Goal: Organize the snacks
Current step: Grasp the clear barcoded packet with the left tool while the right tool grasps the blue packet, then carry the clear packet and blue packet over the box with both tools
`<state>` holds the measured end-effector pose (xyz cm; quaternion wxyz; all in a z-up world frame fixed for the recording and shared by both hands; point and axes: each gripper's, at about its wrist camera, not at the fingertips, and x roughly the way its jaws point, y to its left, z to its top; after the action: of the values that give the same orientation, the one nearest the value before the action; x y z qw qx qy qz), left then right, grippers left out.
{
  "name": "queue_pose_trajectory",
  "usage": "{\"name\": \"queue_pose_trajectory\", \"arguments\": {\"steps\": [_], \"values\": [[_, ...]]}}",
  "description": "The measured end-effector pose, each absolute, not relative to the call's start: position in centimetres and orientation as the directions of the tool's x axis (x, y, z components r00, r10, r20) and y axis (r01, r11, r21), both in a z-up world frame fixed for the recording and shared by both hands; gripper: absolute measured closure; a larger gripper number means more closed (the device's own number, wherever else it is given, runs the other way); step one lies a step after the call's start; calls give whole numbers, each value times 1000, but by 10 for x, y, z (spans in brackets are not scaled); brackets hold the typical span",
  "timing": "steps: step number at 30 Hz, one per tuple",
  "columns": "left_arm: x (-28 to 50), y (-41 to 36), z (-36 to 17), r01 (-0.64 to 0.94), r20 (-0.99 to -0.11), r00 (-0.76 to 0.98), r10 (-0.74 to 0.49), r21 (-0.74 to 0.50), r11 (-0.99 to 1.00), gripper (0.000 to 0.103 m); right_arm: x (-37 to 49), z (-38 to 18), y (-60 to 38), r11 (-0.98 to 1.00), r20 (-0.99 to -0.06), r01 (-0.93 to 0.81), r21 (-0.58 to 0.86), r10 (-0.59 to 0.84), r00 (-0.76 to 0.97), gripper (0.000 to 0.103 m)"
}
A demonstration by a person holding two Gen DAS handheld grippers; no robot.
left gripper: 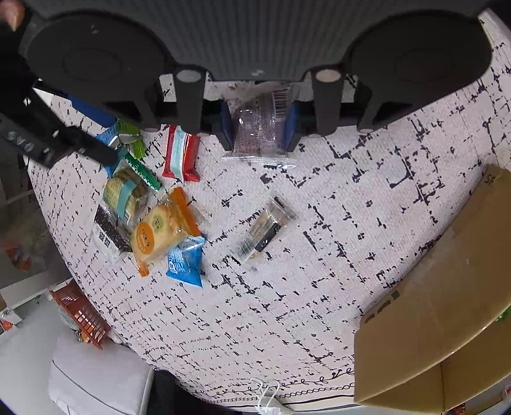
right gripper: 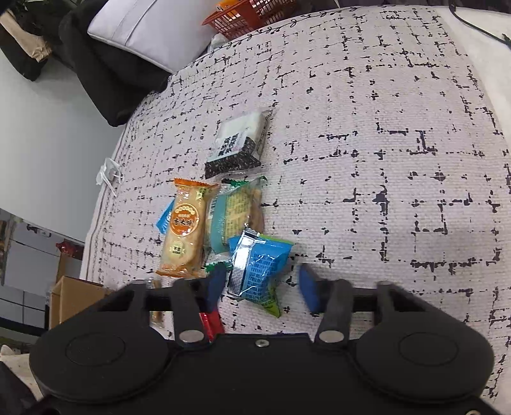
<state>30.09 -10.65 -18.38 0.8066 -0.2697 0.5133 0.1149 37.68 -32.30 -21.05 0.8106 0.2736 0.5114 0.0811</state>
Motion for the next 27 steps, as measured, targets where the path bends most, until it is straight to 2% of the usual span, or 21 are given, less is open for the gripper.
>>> {"name": "queue_pose_trajectory", "arguments": {"steps": [5,27], "values": [[296,-102,-175,-460,-879,467,-94,-333,823,71,372,-204,-323,831,-769,131,540,425,478,74],[257,-62,-100,-411,-801,592,-92,-398,820,71,336,-138,-273,826,-670,-62,561,496,552,75]]}}
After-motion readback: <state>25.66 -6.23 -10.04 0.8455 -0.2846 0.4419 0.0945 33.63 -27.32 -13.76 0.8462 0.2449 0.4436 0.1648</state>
